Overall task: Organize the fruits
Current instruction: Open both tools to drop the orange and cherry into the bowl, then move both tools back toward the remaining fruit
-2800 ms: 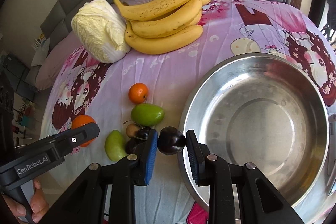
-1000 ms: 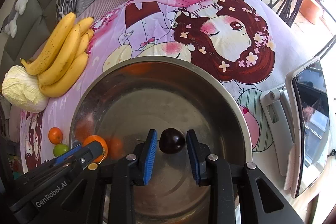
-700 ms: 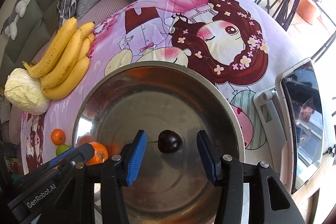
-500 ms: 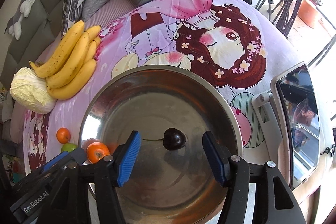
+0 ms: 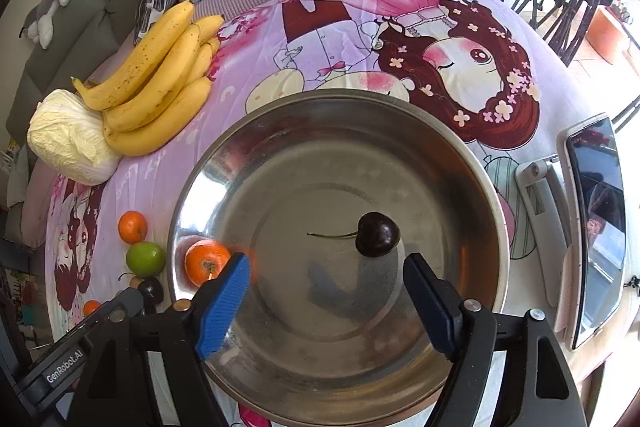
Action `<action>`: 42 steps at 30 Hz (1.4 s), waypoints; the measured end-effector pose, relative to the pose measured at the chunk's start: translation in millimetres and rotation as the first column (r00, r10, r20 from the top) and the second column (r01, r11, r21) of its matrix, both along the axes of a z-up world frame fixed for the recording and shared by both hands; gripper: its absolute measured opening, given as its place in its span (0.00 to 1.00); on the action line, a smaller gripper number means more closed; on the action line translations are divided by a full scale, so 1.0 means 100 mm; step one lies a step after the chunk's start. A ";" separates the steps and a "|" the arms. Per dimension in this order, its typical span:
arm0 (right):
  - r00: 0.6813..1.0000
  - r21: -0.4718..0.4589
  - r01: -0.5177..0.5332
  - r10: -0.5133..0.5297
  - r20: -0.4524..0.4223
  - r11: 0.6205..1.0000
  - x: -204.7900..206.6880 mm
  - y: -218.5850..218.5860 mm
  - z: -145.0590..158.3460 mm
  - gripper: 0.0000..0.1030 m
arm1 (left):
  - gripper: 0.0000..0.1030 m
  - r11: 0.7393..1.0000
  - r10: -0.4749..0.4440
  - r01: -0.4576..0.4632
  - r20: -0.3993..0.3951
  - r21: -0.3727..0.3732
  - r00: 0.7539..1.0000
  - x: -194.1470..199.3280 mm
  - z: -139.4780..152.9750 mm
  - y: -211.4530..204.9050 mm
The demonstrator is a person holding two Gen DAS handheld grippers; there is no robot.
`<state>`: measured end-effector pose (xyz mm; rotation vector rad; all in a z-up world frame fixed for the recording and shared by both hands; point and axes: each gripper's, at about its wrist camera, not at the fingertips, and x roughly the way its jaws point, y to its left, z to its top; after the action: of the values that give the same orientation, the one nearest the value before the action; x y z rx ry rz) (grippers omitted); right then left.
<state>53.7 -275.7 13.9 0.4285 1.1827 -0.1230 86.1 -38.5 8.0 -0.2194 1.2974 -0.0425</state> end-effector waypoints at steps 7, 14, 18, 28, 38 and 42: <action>1.000 0.020 -0.012 0.012 -0.004 1.000 -0.01 0.05 -0.01 0.84 | 0.86 1.000 0.026 -0.027 0.025 0.006 0.999 -0.01 0.02 0.09; 0.999 0.013 -0.032 0.032 0.018 0.999 0.00 0.08 0.04 0.92 | 0.90 0.997 0.071 -0.071 0.008 0.030 0.997 -0.04 -0.03 0.18; 0.998 0.008 -0.056 0.056 0.030 0.998 0.00 0.15 0.06 0.98 | 0.91 0.996 0.081 -0.082 0.019 0.040 0.997 -0.06 -0.01 0.21; 0.994 -0.016 -0.105 0.105 0.025 0.994 0.01 0.33 0.04 0.98 | 0.91 0.995 0.101 -0.101 0.010 0.015 0.995 -0.11 0.00 0.34; 0.986 -0.049 -0.160 0.162 0.037 0.986 0.01 0.57 0.07 0.98 | 0.91 0.988 0.156 -0.156 0.019 -0.008 0.988 -0.18 0.05 0.61; 0.977 -0.066 -0.206 0.209 0.041 0.976 0.01 0.74 0.08 0.98 | 0.91 0.984 0.175 -0.175 0.032 0.008 0.984 -0.21 0.08 0.73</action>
<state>54.5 -201.5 21.5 0.2505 1.1664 0.0315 65.3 34.1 16.2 -0.3217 1.2426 0.1105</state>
